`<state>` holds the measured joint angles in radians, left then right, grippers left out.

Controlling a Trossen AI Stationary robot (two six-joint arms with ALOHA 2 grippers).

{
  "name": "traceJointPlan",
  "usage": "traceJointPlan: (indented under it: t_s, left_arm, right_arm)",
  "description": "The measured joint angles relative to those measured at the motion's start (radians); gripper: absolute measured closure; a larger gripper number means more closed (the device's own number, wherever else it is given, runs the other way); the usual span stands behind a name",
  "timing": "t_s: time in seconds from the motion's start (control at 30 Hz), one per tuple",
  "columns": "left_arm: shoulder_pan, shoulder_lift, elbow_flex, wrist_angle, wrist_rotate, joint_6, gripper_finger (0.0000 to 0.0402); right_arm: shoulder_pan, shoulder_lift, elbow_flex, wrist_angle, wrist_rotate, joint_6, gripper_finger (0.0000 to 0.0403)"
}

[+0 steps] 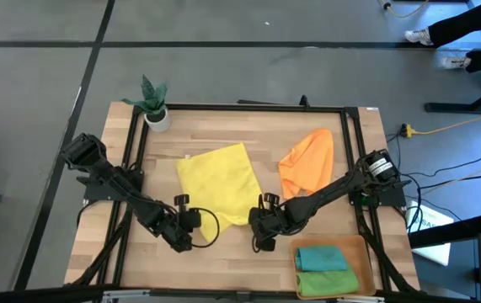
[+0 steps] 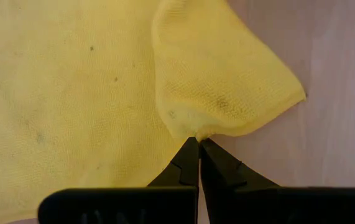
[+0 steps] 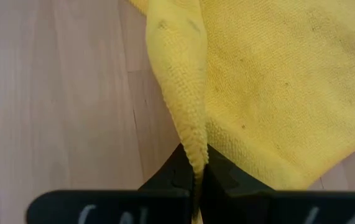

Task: Roll microfiber towels into tight, uniform cylinder then place into a basket
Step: Roll the yellow microfiber towel

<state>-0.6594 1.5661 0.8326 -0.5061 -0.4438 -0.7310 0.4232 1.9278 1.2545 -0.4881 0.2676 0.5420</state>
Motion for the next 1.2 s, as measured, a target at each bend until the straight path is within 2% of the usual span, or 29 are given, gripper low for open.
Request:
traceJointPlan:
  t_s: [0.23,0.43,0.7,0.87,1.07,1.2]
  left_arm:
    - [0.000,0.000,0.000,0.002,0.000,0.000,0.0401]
    - [0.000,0.000,0.000,0.005,0.000,-0.037,0.0401]
    - [0.000,0.000,0.000,0.005,0.000,-0.063,0.0398]
    - [0.000,0.000,0.000,0.005,0.001,-0.131,0.0369]
    - [0.000,0.000,0.000,0.005,0.001,-0.132,0.0333]
    - [0.000,0.000,0.000,0.005,0.001,-0.079,0.0328]
  right_arm:
    - [-0.002,0.000,0.000,0.031,0.062,0.004,0.0393]
    - [-0.002,0.000,0.000,0.036,0.064,0.002,0.0386]
    - [-0.002,0.000,0.000,0.036,0.063,0.003,0.0327]
    - [-0.002,0.000,0.000,0.036,0.063,0.003,0.0286]
    - [-0.002,0.000,0.000,0.036,0.063,0.003,0.0248]
    - [-0.002,0.000,0.000,0.036,0.062,0.022,0.0238]
